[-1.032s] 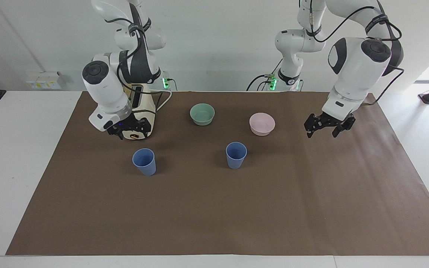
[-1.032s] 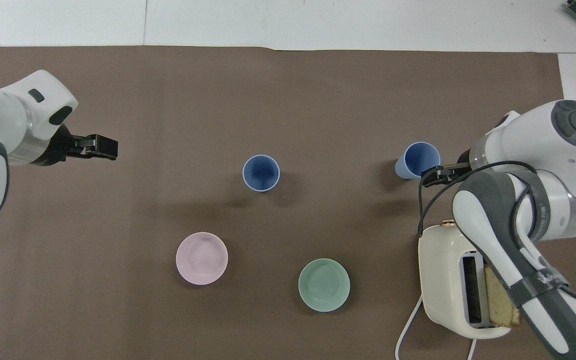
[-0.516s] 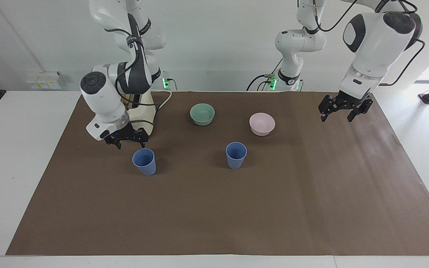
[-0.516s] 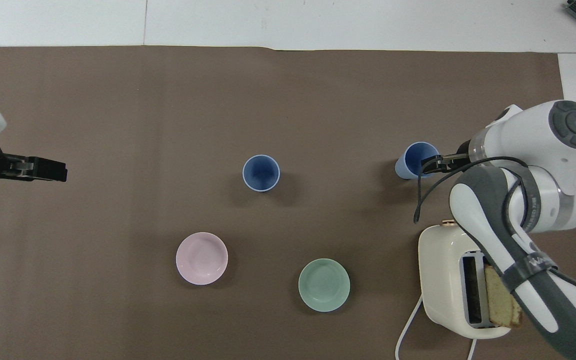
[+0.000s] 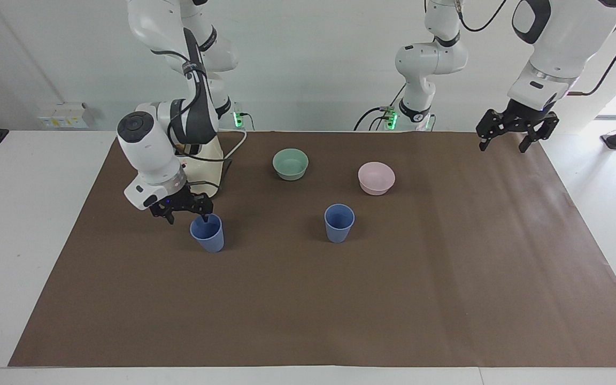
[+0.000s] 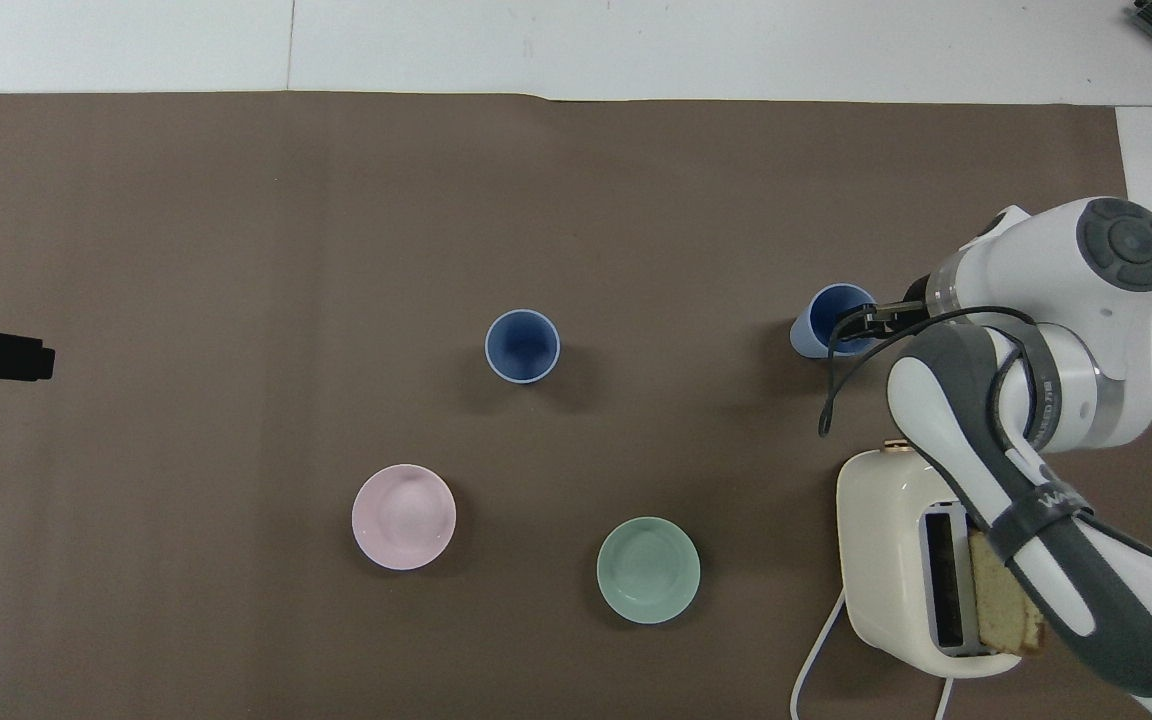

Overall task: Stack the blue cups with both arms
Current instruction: 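Grasp the second blue cup with the right gripper and lift it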

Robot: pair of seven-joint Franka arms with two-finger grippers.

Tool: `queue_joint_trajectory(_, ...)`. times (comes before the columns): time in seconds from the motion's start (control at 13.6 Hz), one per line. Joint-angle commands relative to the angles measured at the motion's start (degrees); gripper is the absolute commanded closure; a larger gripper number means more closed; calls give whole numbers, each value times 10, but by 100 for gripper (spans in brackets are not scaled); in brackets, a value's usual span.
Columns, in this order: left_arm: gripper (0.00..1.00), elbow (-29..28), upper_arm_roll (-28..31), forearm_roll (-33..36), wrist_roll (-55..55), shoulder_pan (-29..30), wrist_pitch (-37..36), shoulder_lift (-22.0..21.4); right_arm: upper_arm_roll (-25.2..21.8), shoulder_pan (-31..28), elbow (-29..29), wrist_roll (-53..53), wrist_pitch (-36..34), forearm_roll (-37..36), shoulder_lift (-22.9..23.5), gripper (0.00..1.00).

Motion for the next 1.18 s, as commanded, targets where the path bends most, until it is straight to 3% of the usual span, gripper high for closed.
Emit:
queue_joint_trajectory(0.0, 0, 49, -3, -6, 6, 5, -28, 34, 4, -3, 7, 1, 4, 2, 8, 49)
queue_joint_trajectory(0.07, 0, 53, -2, -14, 5, 8, -21, 34, 4, -3, 7, 4, 4, 3, 10, 72)
queue_joint_trajectory(0.15, 0, 45, -1, -14, 8, 9, -17, 27, 4, -2, 7, 6, 2, 9, 10, 88)
queue_joint_trajectory(0.22, 0, 34, -1, -14, 3, 13, -21, 22, 4, -2, 8, 6, 0, 9, 10, 97)
queue_joint_trajectory(0.52, 0, 33, -3, -14, 4, 9, -24, 20, 4, 20, 22, 20, -23, 10, 8, 100)
queue_joint_trajectory(0.74, 0, 44, -3, -7, 6, 12, -35, 28, 5, 64, 107, 145, -116, 11, 8, 100)
queue_joint_trajectory(1.11, 0, 29, -3, -7, 16, 11, -34, 20, 14, 134, 166, 306, -129, 36, 7, 100)
